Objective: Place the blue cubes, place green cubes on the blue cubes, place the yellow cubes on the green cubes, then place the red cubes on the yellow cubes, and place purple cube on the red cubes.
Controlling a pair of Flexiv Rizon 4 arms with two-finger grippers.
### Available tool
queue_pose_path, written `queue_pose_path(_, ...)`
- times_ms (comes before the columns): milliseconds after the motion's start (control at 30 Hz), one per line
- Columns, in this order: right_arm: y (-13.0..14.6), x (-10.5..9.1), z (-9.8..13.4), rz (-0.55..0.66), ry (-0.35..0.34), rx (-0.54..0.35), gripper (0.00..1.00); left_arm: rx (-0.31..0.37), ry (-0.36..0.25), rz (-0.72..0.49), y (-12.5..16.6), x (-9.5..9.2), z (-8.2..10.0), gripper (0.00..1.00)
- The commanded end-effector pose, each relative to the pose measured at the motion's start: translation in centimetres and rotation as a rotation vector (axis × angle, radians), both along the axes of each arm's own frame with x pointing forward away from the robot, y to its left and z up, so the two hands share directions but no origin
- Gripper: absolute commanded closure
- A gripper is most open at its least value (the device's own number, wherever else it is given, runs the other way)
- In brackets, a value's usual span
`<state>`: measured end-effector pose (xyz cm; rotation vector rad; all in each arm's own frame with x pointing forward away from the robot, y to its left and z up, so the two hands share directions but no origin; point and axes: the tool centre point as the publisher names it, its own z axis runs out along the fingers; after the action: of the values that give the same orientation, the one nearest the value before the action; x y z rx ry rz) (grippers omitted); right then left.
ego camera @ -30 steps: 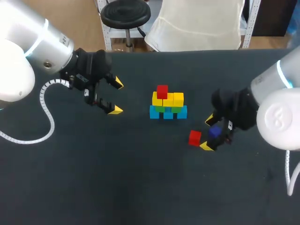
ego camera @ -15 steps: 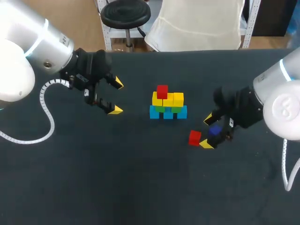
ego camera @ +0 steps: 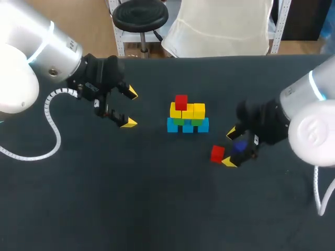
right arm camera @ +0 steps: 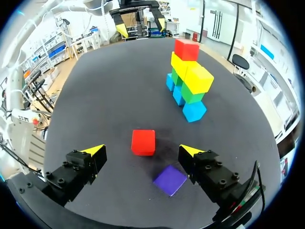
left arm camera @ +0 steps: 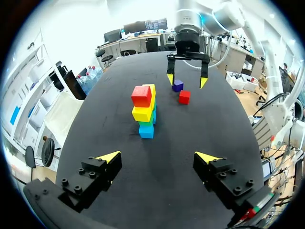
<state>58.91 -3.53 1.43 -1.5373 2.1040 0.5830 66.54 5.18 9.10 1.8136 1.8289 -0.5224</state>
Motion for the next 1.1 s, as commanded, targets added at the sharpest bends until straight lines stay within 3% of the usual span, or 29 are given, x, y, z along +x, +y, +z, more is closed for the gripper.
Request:
queue_pose_path(33, 0.3, -0.4, -0.9, -0.022, -0.047, -0.031, 0.0, -0.001, -0.001, -0.002, 0.1, 0.0, -0.1, 0.0)
queue_pose_path(933, 1.3, -0.2, -1.5, 0.011, -0.039, -0.007, 0.0, -0.001, -0.001, -0.002, 0.1, 0.0, -0.1, 0.0)
queue_pose_path(1033, 1.4, -0.1, -1.6, 0.016, -0.036, -0.004, 0.08, -0.001, -0.001, -0.002, 0.1, 0.0, -0.1, 0.0)
queue_pose_path(1067, 1.4, -0.1, -1.6, 0.019, -0.035, -0.004, 0.26, -0.001, -0.001, -0.002, 0.1, 0.0, -0.1, 0.0)
queue_pose_path(1100, 1.5, -0.1, -1.6, 0.022, -0.034, -0.004, 0.34, -0.001, -0.001, -0.002, 0.1, 0.0, -0.1, 0.0)
